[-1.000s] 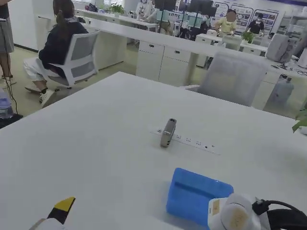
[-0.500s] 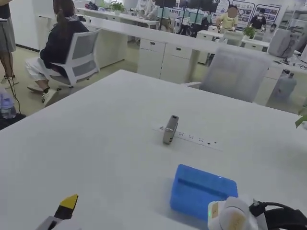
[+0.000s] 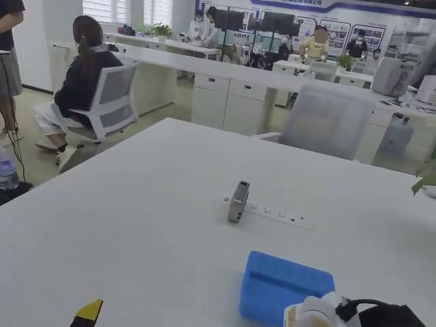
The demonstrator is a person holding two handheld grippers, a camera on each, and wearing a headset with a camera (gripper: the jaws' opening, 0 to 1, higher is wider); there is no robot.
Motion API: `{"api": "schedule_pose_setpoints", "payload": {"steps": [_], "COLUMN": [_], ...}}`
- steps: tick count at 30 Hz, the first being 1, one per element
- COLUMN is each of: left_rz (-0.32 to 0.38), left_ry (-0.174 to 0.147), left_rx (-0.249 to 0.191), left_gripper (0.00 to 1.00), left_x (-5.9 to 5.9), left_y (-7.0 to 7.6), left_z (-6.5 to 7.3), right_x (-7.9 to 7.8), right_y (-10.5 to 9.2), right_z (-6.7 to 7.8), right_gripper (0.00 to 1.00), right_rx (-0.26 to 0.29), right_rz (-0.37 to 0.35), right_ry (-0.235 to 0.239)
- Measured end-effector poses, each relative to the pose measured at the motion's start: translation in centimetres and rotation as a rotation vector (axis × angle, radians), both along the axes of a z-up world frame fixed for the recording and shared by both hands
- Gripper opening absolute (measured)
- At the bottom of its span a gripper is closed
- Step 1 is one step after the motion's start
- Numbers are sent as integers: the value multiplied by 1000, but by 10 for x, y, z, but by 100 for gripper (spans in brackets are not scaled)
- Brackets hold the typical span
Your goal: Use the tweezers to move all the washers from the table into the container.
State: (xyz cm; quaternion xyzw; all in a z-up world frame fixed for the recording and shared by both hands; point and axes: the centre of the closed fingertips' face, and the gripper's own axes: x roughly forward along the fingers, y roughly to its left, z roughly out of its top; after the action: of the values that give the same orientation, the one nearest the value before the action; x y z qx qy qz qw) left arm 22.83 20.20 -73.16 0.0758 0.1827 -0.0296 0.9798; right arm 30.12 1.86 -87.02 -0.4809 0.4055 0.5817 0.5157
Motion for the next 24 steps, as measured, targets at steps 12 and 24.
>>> {"api": "schedule_pose_setpoints", "payload": {"steps": [12,24], "left_rz": [5,-13], "left_ry": [2,24], "left_rx": [8,6], "left_gripper": [99,99], "left_x": [-1,-2], "left_y": [0,-5], "left_z": [1,-2], "right_x": [5,-21], "right_y": [-8,-34], "right_z": [33,130], "right_gripper": [49,87], "right_rx": [251,793], "right_rz": [-421,-866], "right_ry": [-3,-143]}}
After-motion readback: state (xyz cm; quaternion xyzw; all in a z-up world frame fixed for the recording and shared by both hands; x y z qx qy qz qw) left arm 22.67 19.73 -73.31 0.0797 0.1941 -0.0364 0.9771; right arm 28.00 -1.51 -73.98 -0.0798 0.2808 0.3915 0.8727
